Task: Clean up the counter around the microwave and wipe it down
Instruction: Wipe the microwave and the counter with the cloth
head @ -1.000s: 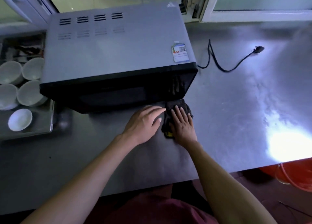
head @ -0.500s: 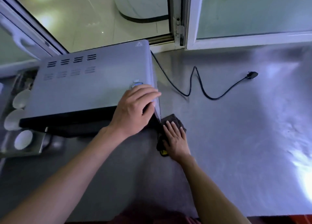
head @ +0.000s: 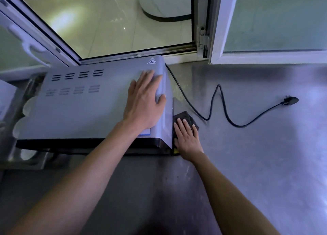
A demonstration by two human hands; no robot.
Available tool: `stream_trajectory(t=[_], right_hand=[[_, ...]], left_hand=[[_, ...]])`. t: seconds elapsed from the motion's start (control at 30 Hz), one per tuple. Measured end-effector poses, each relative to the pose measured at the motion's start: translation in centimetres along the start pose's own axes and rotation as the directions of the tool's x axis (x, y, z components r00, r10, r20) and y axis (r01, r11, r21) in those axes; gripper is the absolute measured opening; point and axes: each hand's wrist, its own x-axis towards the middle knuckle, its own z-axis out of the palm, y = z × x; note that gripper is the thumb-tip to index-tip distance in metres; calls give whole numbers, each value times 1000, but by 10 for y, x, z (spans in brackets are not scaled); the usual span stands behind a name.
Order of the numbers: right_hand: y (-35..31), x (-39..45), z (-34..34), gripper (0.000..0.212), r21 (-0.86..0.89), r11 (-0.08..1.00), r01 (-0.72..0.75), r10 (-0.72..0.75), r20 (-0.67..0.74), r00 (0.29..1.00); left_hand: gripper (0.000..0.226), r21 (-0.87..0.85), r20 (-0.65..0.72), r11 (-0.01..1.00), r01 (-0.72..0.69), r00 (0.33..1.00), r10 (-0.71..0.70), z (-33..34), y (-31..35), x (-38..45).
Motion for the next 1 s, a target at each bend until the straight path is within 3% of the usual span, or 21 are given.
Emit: stream_trajectory(t=[0.3,0.53,0.7,1.0], right_hand=[[31,109,-25,62,-13,1000,-9,10,24,1000],[35,129,-29,63,5,1000,-6,6,44,999],[25,81,-16,68,-25,999,24,-23,60,998],[-14,-78,21,60,17,996,84,-83,-68,994]], left_hand=[[60,2,23,1000,29,999,-29,3,0,-1],[59,-2,8,1000,25,1000,-25,2,-1,0],[58,-11,-13,1000,23,1000,-23,2,0,-1],[58,-35,27,998,50,998,-49,2,0,-2]])
